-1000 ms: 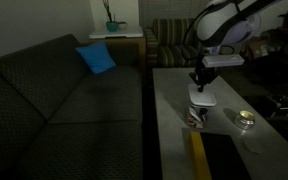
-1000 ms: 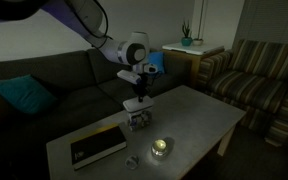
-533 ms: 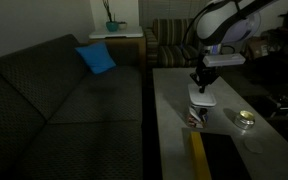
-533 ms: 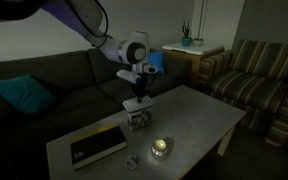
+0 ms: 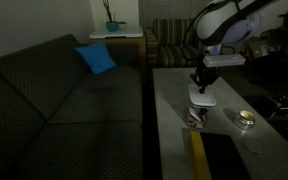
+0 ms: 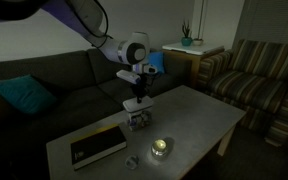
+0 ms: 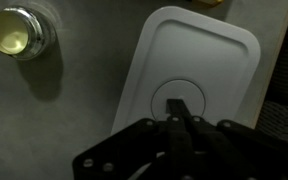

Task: Push the button on the lid then place the lid on the table

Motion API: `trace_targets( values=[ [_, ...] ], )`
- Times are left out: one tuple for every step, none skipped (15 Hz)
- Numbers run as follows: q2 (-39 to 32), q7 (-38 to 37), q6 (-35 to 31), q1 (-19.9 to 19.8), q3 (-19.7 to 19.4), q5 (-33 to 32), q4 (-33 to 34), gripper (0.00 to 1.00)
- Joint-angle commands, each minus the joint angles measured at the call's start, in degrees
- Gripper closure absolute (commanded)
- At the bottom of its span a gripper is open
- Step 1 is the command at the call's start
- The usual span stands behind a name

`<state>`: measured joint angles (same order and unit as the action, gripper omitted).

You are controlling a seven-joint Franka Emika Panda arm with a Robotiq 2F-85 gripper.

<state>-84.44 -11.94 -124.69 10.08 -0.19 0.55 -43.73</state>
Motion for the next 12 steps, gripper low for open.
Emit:
trace_targets(
  values=[
    [0.0, 4.0, -3.5, -1.3, 2.2, 0.8, -4.0, 1.00],
    [0.0, 4.5, -4.0, -1.3, 2.1, 0.6, -4.8, 1.00],
    [0.1, 5.2, -4.3, -1.5, 2.1, 0.5, -5.6, 1.00],
    [0.2, 5.7, -4.2, -1.5, 2.2, 0.4, -6.2, 1.00],
    [0.4, 6.0, -3.9, -1.6, 2.2, 0.4, -6.5, 1.00],
    [0.5, 6.3, -4.1, -1.4, 2.1, 0.3, -7.0, 1.00],
    [-0.3, 6.4, -3.6, -1.3, 2.1, 0.2, -5.7, 1.00],
    [-1.3, 6.6, -2.9, -1.3, 2.0, 0.1, -3.9, 1.00],
    [-1.3, 6.7, -2.9, -1.3, 2.0, 0.1, -3.6, 1.00],
    [-1.3, 6.4, -2.2, -1.3, 1.9, 0.2, -3.1, 1.00],
    [-1.2, 6.2, -1.9, -1.3, 1.8, 0.1, -2.7, 1.00],
    [-1.1, 6.3, -1.8, -1.3, 1.7, 0.0, -2.2, 1.00]
  ],
)
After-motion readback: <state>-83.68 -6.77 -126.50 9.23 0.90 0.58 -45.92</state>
